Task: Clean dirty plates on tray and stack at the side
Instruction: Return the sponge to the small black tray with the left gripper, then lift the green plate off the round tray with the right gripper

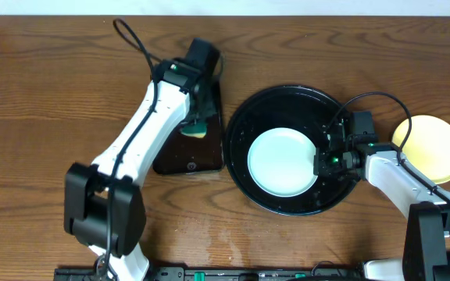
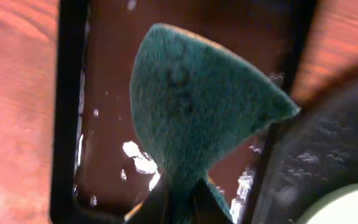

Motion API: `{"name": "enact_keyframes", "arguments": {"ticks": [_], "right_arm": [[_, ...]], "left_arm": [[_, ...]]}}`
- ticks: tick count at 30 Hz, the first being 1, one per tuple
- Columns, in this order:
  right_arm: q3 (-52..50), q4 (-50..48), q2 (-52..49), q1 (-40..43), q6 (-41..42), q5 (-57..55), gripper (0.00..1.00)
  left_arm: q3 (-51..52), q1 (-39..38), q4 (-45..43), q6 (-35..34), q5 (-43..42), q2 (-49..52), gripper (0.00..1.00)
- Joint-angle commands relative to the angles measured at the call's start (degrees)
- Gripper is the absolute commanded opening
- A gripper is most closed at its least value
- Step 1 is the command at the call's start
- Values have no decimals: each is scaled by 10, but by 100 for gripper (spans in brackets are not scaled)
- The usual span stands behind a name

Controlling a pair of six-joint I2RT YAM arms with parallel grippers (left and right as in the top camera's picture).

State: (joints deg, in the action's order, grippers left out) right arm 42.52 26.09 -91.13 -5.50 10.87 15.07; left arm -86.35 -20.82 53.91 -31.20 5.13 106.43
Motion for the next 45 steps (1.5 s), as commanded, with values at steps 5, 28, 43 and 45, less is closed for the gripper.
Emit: {"name": "enact_keyframes", "arguments": {"ticks": [5,28,43,45], "right_arm": [[-12,8,-10,2,-15,-45,1],[62,124,158,1,-15,-105,1],[84,84,318,-144,-71,-359,1],[84,84,320,-186,-86,-421,1]], "left_arm": [[59,22,-35,10,-22,5,22],[25,24,61,35,-64,-302,81],[26,24,61,35,-64,-304,82],[26,24,61,35,-64,-304,82]]}}
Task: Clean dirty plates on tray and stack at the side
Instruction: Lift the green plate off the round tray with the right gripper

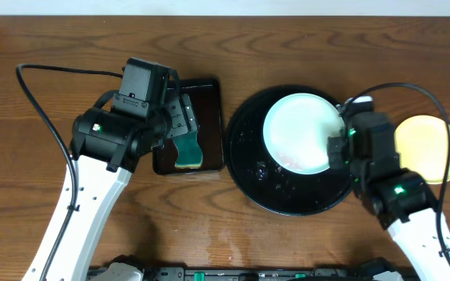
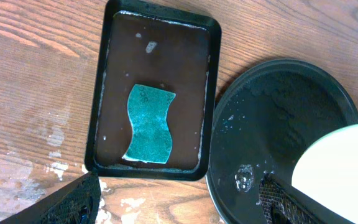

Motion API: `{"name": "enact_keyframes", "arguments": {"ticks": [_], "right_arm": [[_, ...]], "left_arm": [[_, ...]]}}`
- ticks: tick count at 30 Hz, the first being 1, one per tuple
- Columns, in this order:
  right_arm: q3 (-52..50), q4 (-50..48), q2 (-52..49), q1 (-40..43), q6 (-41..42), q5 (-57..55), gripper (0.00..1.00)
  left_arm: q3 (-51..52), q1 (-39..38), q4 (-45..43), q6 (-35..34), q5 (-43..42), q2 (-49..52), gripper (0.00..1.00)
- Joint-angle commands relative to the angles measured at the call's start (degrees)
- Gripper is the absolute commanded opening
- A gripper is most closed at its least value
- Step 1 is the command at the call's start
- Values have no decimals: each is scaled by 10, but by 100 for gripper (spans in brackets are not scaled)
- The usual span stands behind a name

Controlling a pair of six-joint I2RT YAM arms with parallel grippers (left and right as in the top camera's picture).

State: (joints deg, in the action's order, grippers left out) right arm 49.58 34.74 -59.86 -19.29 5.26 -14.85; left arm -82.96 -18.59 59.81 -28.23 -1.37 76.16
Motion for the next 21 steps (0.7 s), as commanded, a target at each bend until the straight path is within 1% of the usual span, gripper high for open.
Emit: {"name": "enact_keyframes", "arguments": {"ticks": [1,5,11,18,21], "right_arm": [[14,-3,7,-70,-37,-158,1],[14,-12,3,-158,-53,-299,1],[14,-40,-1,-275,-103,-419,1],[14,-55,-1,-345,-156,-507,1],[14,-55,-1,-360,-159,-535,1]], "left_arm": [[-8,2,2,6,1,-2,82],[-8,2,2,6,1,-2,82],[-8,2,2,6,1,-2,82],[-8,2,2,6,1,-2,83],[-8,2,2,6,1,-2,83]]}}
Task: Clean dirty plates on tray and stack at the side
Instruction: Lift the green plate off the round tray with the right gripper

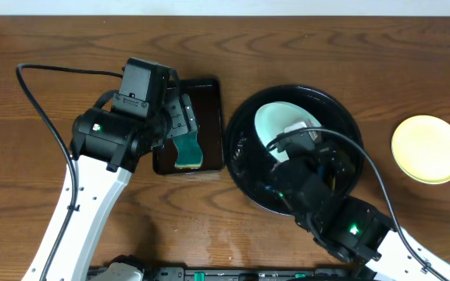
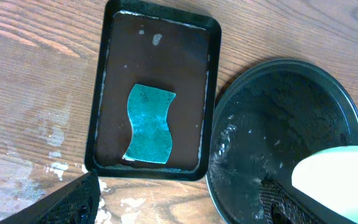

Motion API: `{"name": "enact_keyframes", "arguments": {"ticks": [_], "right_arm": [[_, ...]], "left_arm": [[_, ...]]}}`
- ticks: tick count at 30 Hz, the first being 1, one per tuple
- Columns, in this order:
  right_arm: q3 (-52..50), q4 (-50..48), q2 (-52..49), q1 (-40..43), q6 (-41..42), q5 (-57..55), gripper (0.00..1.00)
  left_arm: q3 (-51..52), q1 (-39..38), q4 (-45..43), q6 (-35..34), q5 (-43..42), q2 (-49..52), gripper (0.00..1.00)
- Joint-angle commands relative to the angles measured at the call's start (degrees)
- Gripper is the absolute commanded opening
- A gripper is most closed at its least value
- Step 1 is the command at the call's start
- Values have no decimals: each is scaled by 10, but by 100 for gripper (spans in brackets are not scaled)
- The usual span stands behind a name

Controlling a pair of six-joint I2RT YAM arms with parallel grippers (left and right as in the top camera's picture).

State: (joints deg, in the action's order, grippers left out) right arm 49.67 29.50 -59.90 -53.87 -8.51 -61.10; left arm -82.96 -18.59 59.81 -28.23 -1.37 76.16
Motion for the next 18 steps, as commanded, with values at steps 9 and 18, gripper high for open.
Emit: {"name": "enact_keyframes", "arguments": {"ticks": [9,18], "right_arm": [[13,-4,0,-32,-45,-96,1],[13,-6,0,-32,-45,-96,1]], "left_arm": [[-7,2,2,6,1,-2,83],[-7,2,2,6,1,-2,83]]}}
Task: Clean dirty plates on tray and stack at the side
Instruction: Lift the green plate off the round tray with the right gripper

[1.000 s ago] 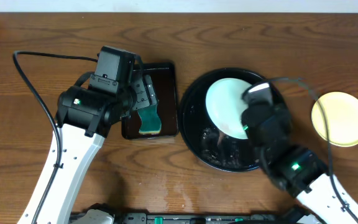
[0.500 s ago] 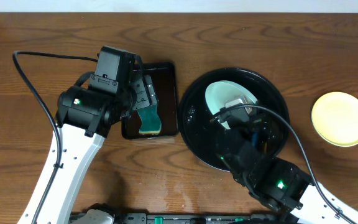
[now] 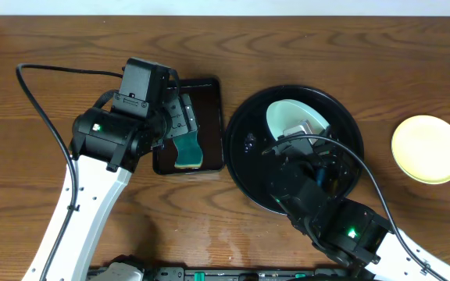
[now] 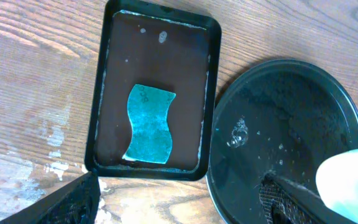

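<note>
A pale green-white plate (image 3: 299,117) stands tilted over the back of the round black tray (image 3: 244,133). My right gripper (image 3: 294,133) is at its lower edge and shut on it, with the arm covering the tray's front. In the left wrist view the plate (image 4: 353,180) shows at the lower right, above the round tray (image 4: 278,112). A teal sponge (image 4: 149,124) lies flat in the rectangular black tray (image 4: 101,93). My left gripper (image 4: 179,208) hangs high above that tray, open and holding nothing. Overhead, the left gripper (image 3: 180,115) is over the sponge (image 3: 186,151).
A yellow plate (image 3: 428,148) lies on the wooden table at the far right, beside the round tray. Water drops and wet marks show in both trays and on the wood in front of the rectangular tray. A black cable loops at the back left.
The plate in my right gripper has shifted a little to the right and tilted further, so less of it shows in the left wrist view. The left arm and sponge have not moved.
First my left gripper held the sponge low over the rectangular tray, and my right gripper was at the plate lying flat in the round tray. Later the sponge lay in its tray, the left gripper was open and raised, and the right gripper held the plate up. Now the plate is tilted over the round tray.
</note>
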Motion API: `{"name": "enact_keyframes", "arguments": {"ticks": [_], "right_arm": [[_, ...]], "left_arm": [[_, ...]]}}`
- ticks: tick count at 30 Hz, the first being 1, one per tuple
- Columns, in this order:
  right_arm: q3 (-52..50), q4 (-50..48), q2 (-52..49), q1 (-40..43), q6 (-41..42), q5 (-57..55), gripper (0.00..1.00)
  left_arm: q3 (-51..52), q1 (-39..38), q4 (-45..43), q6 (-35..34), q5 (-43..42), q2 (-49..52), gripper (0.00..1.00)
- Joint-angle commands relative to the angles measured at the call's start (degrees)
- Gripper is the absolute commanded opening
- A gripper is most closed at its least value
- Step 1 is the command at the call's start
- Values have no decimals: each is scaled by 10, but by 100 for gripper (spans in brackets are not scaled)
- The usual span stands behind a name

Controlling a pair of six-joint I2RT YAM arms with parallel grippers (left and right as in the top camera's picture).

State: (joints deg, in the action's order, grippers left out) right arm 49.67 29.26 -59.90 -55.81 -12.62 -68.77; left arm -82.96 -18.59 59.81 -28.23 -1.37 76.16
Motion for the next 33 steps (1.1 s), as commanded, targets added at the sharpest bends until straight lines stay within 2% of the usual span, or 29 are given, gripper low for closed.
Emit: {"name": "enact_keyframes", "arguments": {"ticks": [1,27,29,31,33], "right_arm": [[13,-3,0,-13,-3,-20,1],[13,-23,-1,-11,-2,-43,1],[13,-41,-1,-10,35,-7,1],[13,-43,-1,-13,-4,40,1],[12,-48,-5,-3,-23,-22,1]], "left_arm": [[-7,2,2,6,1,-2,83],[-7,2,2,6,1,-2,83],[-7,2,2,6,1,-2,83],[-7,2,2,6,1,-2,83],[-7,2,2,6,1,-2,83]]}}
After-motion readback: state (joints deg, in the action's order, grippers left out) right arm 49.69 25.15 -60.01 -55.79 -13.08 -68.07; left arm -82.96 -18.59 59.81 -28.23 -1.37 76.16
